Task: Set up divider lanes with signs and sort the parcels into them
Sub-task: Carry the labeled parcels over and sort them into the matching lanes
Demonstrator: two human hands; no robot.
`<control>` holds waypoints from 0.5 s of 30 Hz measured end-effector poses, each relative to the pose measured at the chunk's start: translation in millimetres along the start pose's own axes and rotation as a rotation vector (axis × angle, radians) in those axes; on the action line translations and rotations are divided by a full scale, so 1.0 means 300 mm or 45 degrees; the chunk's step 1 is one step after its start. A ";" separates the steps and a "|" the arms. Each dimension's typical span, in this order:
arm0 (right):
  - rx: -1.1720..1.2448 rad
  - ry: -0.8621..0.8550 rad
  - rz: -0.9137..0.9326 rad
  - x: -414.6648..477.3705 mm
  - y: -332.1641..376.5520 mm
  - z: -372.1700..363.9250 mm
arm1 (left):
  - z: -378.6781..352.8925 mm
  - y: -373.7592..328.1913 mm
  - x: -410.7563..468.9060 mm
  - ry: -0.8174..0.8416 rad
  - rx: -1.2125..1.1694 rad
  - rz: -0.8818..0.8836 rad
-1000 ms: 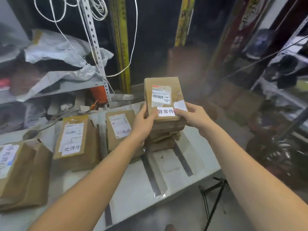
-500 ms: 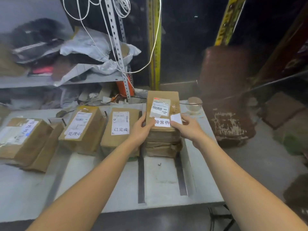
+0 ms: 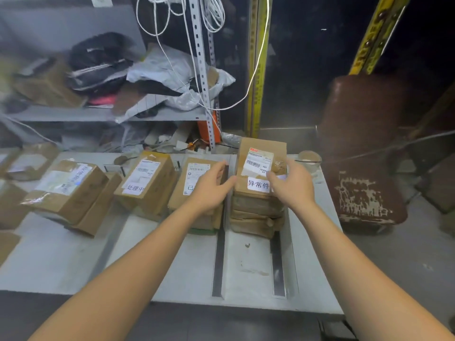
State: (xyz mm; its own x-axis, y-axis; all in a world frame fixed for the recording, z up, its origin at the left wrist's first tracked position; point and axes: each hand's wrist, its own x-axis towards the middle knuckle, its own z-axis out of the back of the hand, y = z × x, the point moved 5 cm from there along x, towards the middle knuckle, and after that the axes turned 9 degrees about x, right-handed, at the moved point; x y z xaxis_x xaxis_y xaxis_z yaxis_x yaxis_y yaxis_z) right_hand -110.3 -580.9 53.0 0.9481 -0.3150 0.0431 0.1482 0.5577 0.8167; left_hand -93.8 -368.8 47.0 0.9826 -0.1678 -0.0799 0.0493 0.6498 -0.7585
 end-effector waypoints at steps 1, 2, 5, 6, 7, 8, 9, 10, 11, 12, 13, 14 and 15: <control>-0.034 -0.004 0.054 -0.002 0.032 -0.008 | 0.031 0.003 -0.004 -0.028 0.078 -0.020; -0.066 0.009 0.107 -0.007 0.067 -0.020 | 0.065 0.007 -0.009 -0.058 0.175 -0.042; -0.131 0.142 0.222 -0.039 0.176 -0.088 | 0.177 0.040 -0.034 -0.170 0.562 -0.121; -0.146 0.203 0.259 -0.054 0.210 -0.121 | 0.218 0.055 -0.046 -0.210 0.681 -0.136; -0.180 0.257 0.285 -0.067 0.242 -0.156 | 0.261 0.074 -0.058 -0.247 0.782 -0.138; -0.218 0.302 0.310 -0.080 0.272 -0.194 | 0.307 0.094 -0.074 -0.281 0.860 -0.136; -0.263 0.345 0.333 -0.095 0.305 -0.232 | 0.355 0.121 -0.091 -0.303 0.922 -0.118; -0.307 0.373 0.372 -0.112 0.342 -0.269 | 0.404 0.148 -0.109 -0.322 0.978 -0.101; -0.356 0.397 0.406 -0.131 0.380 -0.307 | 0.456 0.180 -0.127 -0.330 1.033 -0.079; -0.408 0.409 0.442 -0.154 0.423 -0.343 | 0.509 0.213 -0.148 -0.341 1.079 -0.057; -0.453 0.421 0.469 -0.176 0.464 -0.384 | 0.563 0.254 -0.169 -0.351 1.118 -0.025; -0.484 0.429 0.504 -0.201 0.507 -0.427 | 0.618 0.294 -0.194 -0.366 1.153 0.005; -0.504 0.438 0.541 -0.227 0.551 -0.472 | 0.672 0.338 -0.219 -0.376 1.184 0.040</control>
State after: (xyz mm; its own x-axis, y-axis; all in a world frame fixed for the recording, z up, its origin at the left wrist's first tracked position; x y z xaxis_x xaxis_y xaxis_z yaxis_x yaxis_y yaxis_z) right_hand -110.7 -358.4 103.7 0.9727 0.2197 0.0750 -0.2276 0.8392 0.4939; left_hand -117.2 -142.3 105.8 0.9850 -0.0300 0.1701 0.0193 0.9977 0.0646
